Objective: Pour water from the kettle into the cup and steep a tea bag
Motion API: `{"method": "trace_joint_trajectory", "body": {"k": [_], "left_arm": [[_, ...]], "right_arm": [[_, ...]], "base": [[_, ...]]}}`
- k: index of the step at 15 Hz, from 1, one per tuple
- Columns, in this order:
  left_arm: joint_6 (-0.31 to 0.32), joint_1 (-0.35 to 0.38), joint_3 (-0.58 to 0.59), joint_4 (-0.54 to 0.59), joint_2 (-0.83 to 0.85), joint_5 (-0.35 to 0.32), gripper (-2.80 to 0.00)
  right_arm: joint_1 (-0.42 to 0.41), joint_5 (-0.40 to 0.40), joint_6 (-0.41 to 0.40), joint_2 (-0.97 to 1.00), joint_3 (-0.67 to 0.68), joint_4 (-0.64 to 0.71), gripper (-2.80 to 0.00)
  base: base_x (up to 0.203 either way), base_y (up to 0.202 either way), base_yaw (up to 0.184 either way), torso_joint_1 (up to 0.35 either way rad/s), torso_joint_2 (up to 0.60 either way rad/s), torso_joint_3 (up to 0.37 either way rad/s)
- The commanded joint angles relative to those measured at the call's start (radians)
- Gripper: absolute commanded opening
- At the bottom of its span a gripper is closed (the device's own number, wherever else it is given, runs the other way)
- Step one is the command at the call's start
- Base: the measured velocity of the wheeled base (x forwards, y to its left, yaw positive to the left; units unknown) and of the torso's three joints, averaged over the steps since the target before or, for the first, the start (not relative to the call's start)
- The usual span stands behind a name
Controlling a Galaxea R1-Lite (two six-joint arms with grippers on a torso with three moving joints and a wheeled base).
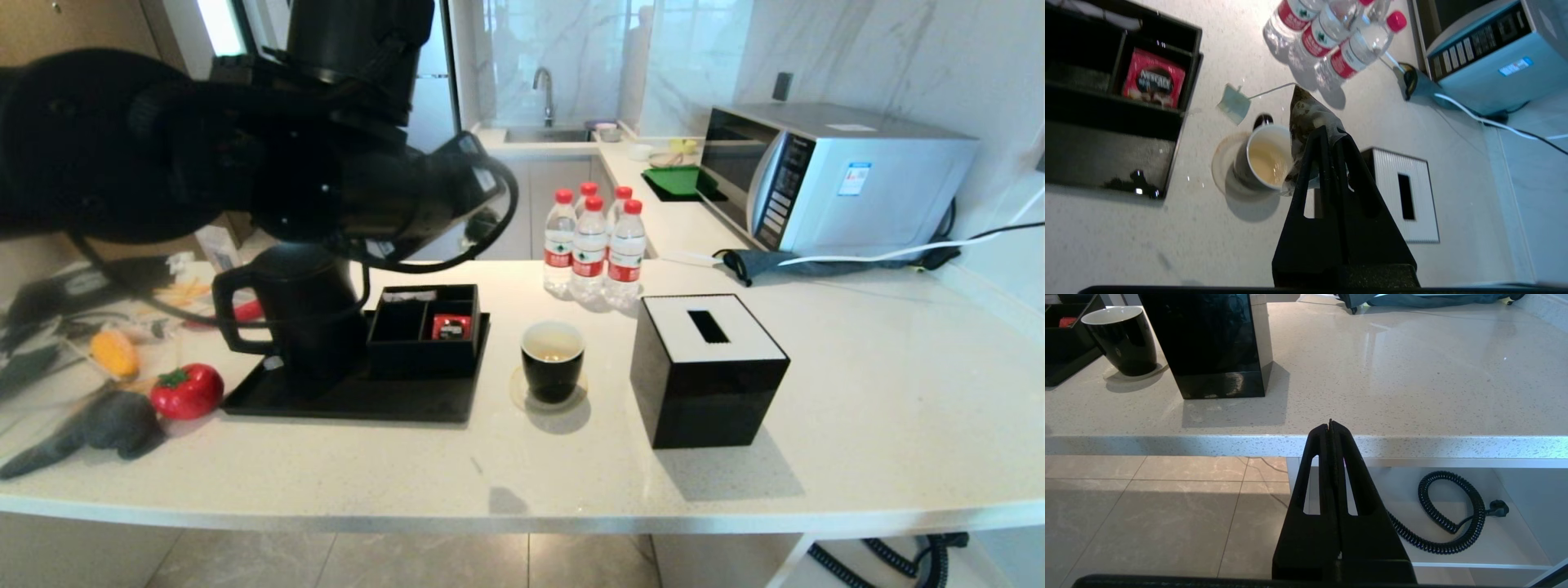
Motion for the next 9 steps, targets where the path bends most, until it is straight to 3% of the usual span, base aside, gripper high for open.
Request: {"method": "trace_joint_trajectory", "body": {"k": [1, 5, 9], "left_arm": [[-0.025, -0.019, 0.009, 0.034, -0.042, 0.002, -2.80], [-0.083, -0.049, 0.009, 0.136, -0.073, -0.003, -2.80], [-0.088, -0.100, 0.004, 0.170, -0.086, -0.003, -2.80]], "right_arm": [[0.000, 0.000, 0.000, 0.000, 0.000, 0.000, -2.80], [0.000, 0.000, 0.000, 0.000, 0.000, 0.000, -2.80], [0.000, 0.000, 0.000, 0.000, 0.000, 0.000, -2.80]], "base": [[0.000, 0.000, 0.000, 0.000, 0.00, 0.000], [0.000, 0.000, 0.000, 0.000, 0.00, 0.000], [0.000, 0.000, 0.000, 0.000, 0.00, 0.000]]}}
